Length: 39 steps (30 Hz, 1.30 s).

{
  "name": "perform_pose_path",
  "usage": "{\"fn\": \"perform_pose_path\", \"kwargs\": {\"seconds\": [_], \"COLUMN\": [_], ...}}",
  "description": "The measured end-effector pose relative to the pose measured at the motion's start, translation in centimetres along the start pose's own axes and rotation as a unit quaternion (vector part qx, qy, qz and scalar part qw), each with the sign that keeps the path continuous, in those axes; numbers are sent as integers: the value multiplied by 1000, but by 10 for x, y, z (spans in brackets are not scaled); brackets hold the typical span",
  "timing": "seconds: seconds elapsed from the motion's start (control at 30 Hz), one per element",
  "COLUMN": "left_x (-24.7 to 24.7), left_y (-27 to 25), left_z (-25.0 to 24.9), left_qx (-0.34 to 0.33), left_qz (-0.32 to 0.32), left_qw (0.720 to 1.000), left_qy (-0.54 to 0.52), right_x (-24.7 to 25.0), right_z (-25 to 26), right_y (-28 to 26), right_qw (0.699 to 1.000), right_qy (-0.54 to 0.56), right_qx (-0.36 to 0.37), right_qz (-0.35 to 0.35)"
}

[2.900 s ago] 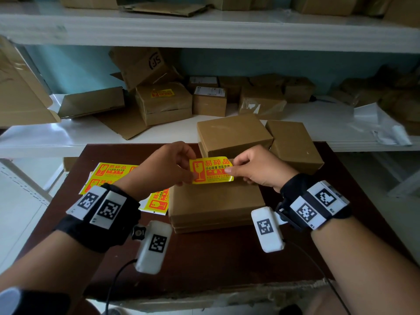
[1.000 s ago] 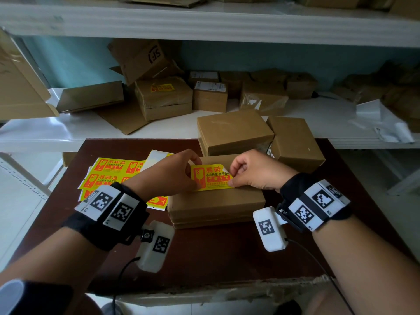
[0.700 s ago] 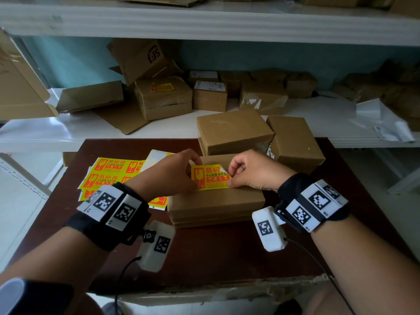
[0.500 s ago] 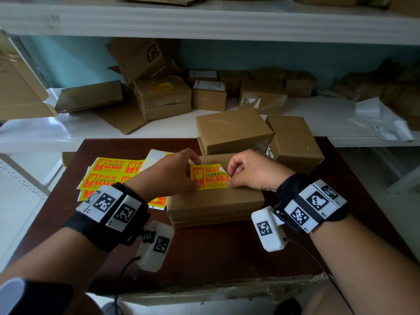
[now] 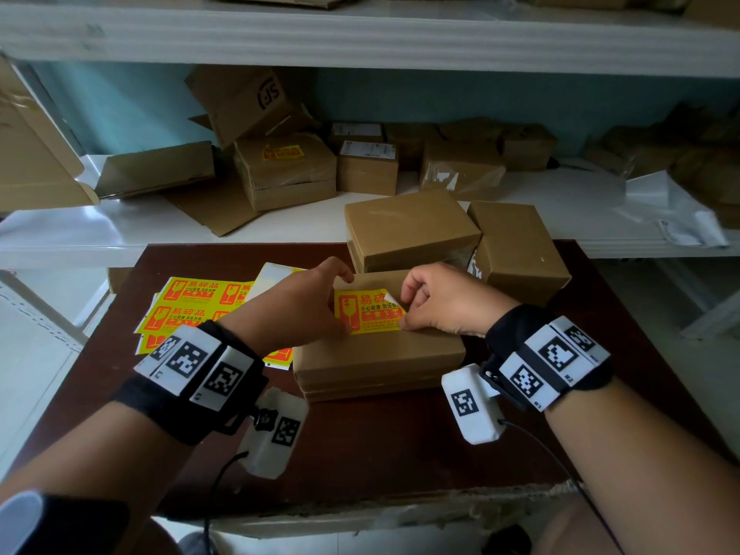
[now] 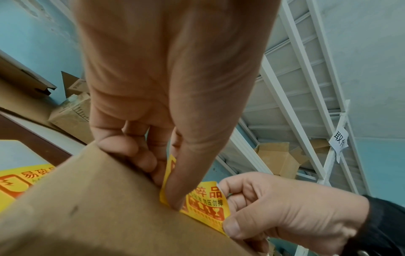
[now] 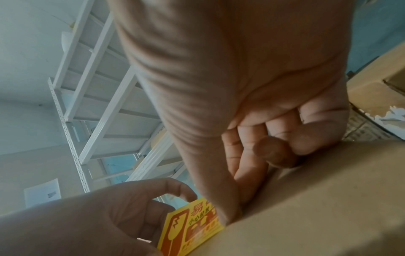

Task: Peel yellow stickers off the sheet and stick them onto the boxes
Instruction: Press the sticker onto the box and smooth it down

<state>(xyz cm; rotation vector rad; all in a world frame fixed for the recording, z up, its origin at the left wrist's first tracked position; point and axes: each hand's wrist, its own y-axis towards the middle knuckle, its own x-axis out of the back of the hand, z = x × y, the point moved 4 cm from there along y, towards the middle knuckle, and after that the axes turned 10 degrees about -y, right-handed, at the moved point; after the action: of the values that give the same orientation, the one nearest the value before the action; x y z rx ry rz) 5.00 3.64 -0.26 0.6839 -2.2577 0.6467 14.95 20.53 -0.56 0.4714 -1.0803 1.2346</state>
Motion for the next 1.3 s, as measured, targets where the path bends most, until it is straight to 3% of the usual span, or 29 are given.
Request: {"fn": "perform_pose_path", "kwargs": {"seconds": [0.57, 0.83, 1.3], "left_x": [4, 1, 12], "left_y": [-3, 0, 5], "left_z": [-2, -1, 10], "left_qx": [33, 29, 43], "left_qz": [-18, -15, 35], "left_qw": [999, 999, 998], "left_qy": [20, 19, 5], "right_x": [-2, -3, -1], "right_z": [5, 19, 6], "right_y": [-2, -10, -1], "right_qw": [1000, 988, 996], "right_qy": [-22, -150, -73], "right_qx": [-15, -33, -41], "right_qz": [-1, -35, 4]}}
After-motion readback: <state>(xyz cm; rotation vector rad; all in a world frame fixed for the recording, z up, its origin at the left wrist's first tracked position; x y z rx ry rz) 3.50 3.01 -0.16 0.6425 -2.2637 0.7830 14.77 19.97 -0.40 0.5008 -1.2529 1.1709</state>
